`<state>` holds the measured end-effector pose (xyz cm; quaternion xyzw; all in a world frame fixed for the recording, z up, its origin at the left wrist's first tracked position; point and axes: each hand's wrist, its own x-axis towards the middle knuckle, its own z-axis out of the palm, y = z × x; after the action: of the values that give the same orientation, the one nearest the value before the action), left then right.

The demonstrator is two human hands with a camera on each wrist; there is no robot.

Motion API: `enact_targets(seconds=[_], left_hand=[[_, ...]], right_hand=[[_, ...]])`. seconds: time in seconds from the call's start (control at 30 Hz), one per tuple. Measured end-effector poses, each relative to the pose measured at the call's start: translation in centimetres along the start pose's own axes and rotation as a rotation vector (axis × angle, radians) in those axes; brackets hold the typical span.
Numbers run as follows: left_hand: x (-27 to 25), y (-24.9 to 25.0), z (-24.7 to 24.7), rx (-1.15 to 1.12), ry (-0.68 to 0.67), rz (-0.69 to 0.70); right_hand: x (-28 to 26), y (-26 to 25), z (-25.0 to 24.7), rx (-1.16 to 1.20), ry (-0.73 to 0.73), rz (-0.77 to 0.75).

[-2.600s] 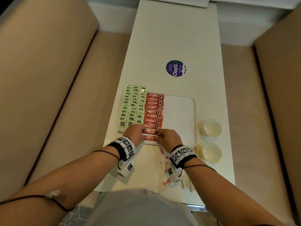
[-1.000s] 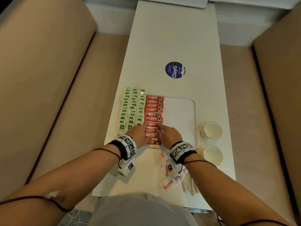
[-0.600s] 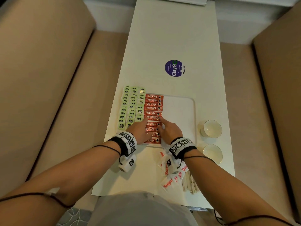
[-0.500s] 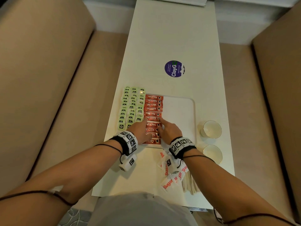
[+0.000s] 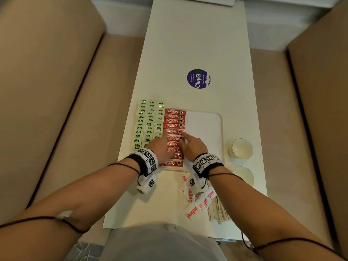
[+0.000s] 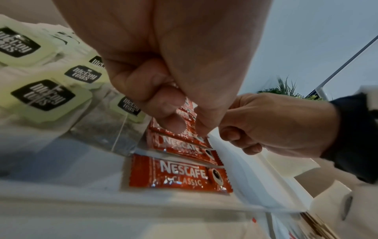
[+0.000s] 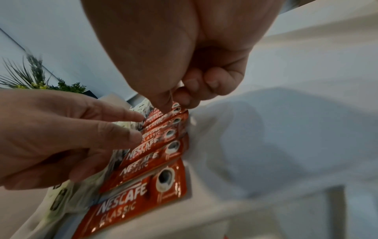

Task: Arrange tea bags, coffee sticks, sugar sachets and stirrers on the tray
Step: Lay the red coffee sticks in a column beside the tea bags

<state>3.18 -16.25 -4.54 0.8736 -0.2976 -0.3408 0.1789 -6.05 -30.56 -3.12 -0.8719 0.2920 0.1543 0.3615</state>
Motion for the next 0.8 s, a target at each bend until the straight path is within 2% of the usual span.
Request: enact_targets(seconds=[0.23, 0.8], left_hand=[[1.1, 0.2, 0.0, 0.028, -0.03, -0.03], [3.4, 1.2, -1.0, -0.133, -0.02, -0.121]], right_hand=[[0.7, 0.2, -0.4, -0.024, -0.02, 0.015], [3.1, -1.0, -1.7, -0.099, -0.035, 0.007]])
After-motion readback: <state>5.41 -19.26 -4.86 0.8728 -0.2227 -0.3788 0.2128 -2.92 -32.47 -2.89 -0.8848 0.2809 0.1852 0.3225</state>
